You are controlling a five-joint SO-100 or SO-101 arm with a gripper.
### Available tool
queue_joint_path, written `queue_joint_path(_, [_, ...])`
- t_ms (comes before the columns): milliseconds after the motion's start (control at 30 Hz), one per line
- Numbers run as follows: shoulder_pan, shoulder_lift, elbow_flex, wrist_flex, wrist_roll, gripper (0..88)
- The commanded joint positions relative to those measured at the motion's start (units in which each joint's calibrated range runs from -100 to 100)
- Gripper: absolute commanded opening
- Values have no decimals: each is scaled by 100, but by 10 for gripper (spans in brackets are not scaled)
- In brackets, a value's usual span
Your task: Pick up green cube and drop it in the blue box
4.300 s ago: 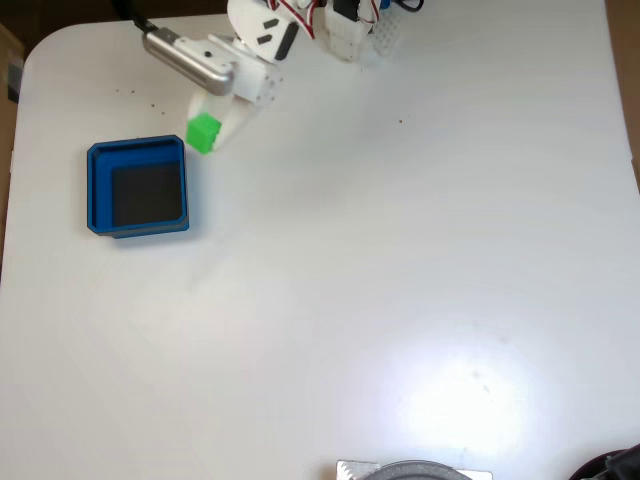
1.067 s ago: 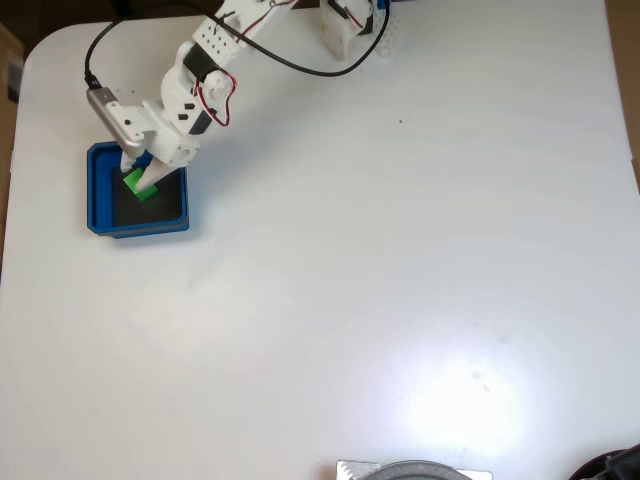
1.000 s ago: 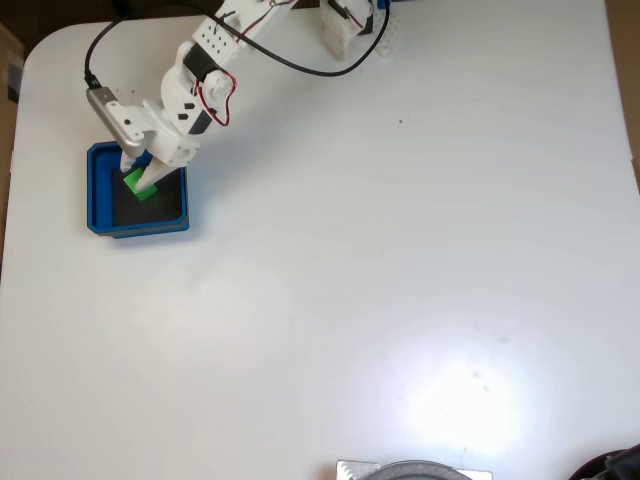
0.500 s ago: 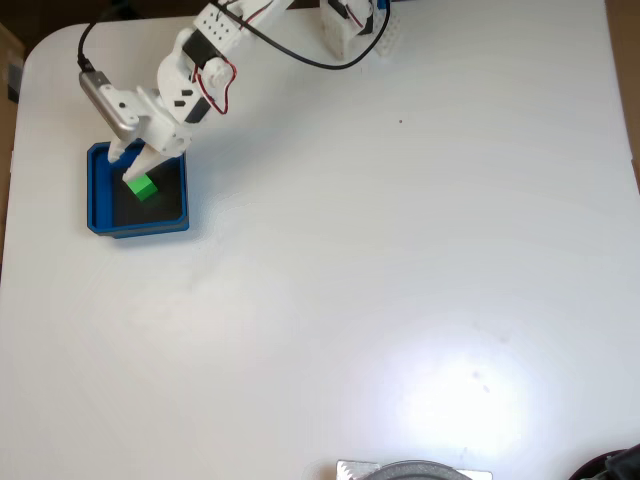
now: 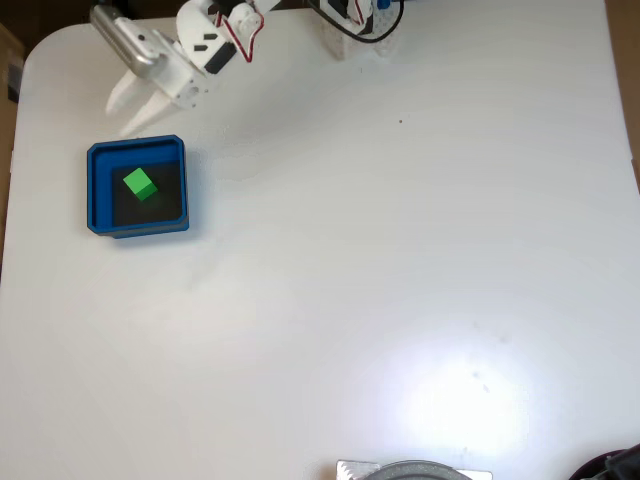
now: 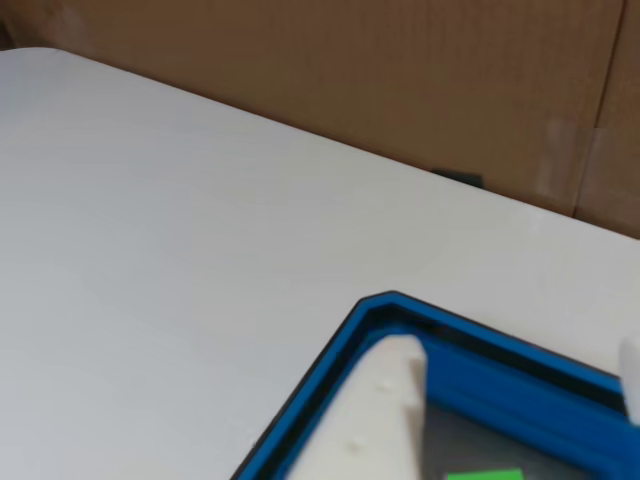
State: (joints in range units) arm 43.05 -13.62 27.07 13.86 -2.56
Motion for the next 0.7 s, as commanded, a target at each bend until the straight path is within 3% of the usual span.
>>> queue_joint_path(0, [16,-1096,677,-102,-15,159])
queue_joint_path(667, [0,-4190,4035,-102,-15,158])
